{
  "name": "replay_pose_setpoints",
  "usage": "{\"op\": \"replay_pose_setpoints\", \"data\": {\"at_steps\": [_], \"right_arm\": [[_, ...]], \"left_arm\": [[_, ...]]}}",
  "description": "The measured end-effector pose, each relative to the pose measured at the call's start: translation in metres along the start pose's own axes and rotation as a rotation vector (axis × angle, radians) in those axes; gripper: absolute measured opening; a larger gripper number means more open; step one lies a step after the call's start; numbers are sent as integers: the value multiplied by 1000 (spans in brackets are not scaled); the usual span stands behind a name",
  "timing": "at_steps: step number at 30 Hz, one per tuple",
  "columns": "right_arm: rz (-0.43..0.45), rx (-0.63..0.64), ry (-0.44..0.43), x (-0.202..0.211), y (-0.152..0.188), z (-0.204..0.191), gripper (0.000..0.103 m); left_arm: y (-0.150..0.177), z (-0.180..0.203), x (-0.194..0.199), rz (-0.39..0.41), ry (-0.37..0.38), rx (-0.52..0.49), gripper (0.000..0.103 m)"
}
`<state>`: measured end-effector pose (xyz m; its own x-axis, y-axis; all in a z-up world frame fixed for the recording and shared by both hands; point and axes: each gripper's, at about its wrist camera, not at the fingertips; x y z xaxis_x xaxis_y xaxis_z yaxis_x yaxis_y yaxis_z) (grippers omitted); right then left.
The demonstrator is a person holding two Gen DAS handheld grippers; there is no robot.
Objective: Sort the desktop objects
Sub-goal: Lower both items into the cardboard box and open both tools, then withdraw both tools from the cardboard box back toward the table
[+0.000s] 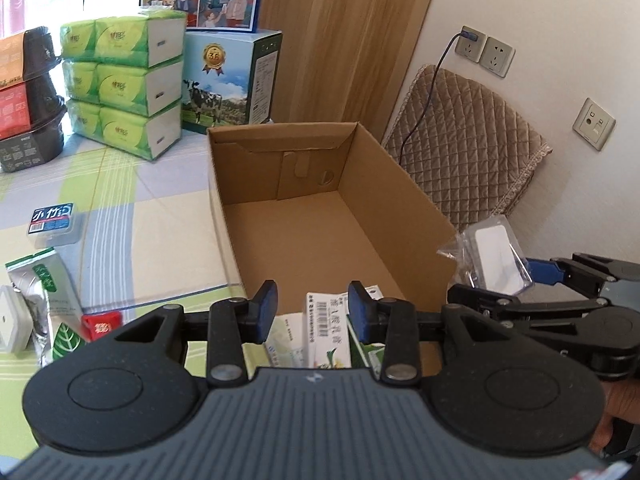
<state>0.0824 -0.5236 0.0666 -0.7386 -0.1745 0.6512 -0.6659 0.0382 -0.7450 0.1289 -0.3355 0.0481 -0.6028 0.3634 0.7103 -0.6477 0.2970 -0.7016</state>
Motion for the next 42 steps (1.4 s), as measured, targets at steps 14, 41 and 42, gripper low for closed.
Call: {"op": "replay_pose_setpoints", "data": {"at_steps": [14, 41, 42], "right_arm": [[55, -47, -32, -2, -9, -4, 77], [70, -5, -114, 57, 17, -86, 84], [72, -4, -118, 58, 17, -90, 84]], "left_arm": [[12, -25, 16, 9, -23, 18, 33], [63, -87, 104, 30, -130, 88, 43], [65, -89, 108, 31, -134, 91, 43]]}}
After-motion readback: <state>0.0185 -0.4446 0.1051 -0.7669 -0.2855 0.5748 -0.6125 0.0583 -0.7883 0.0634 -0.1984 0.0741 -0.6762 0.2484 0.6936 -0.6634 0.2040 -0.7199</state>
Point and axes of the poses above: each gripper's, at about its wrist camera, not at the fingertips, and x roughly against the way its jaws point, z to its right, y to its underside, and after that the axes turned 11 degrees about -y, right-handed
